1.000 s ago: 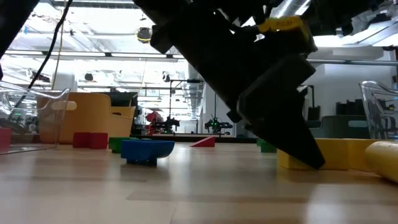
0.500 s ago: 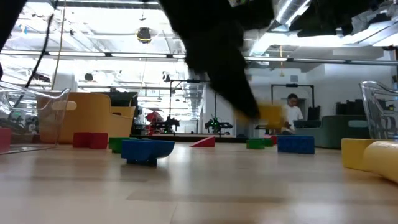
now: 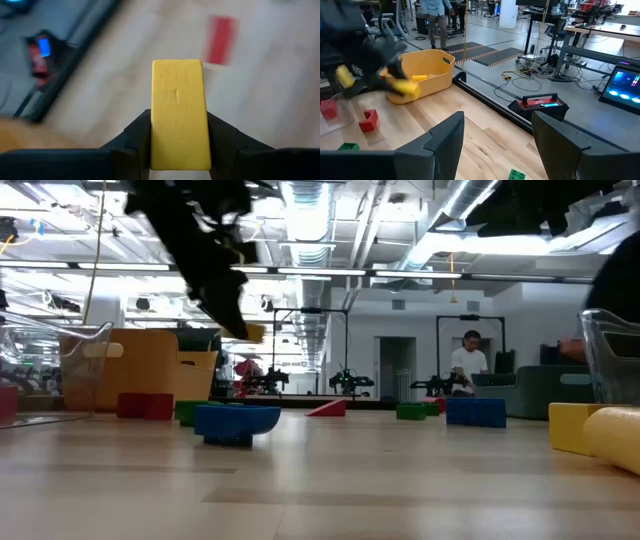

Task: Sort blocks
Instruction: Put the yellow wooden block into the yellow bin

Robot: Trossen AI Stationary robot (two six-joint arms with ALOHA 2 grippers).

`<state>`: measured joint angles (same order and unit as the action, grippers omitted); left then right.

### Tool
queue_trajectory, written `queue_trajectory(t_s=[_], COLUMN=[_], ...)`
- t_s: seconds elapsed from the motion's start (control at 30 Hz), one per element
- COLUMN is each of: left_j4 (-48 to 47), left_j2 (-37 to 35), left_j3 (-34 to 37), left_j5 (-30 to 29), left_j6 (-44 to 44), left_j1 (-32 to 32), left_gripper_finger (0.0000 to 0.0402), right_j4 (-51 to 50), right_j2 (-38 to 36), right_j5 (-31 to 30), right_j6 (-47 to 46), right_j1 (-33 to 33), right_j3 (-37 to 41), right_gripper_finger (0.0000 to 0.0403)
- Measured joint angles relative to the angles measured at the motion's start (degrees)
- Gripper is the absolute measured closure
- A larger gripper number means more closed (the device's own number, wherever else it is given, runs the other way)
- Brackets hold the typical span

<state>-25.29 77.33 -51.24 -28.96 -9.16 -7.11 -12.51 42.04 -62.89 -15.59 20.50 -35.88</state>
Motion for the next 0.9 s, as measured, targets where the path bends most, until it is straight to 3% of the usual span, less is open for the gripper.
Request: queue_trajectory(t_s=[0.2, 0.33, 0.53, 0.67, 0.9], left_j4=[-7.6, -13.7, -17.2, -17.2, -16.7], left_j2=[-12.9, -16.0, -16.2, -16.1, -16.2], left_j3=[5.3, 6.0, 8.1, 9.9, 11.8], left_j5=[-10.7, -12.3, -11.0, -5.5, -0.3], left_j6=[-3.0, -5.8, -7.9, -8.4, -8.3], left_j1=[-7.0, -12.8, -20.4, -23.9, -26.4], left_gripper_finger=[0.0277, 0.0277, 0.0277, 0.0275, 0.0212], right_j4=[1.0, 1.0, 1.0, 1.0, 1.0], right_j2=[0.0, 0.0, 0.4, 0.4, 0.4], right_j5=[-0.2, -0.2, -0.2, -0.2, -0.2], right_j6=[0.4, 0.5, 0.5, 0.6, 0.6], right_j1=[-0.1, 0.0, 0.2, 0.1, 0.1], right_j3=[0.0, 0.0, 0.0, 0.0, 0.0], right_gripper_finger=[0.0154, 0.0154, 0.0154, 0.0154, 0.0154])
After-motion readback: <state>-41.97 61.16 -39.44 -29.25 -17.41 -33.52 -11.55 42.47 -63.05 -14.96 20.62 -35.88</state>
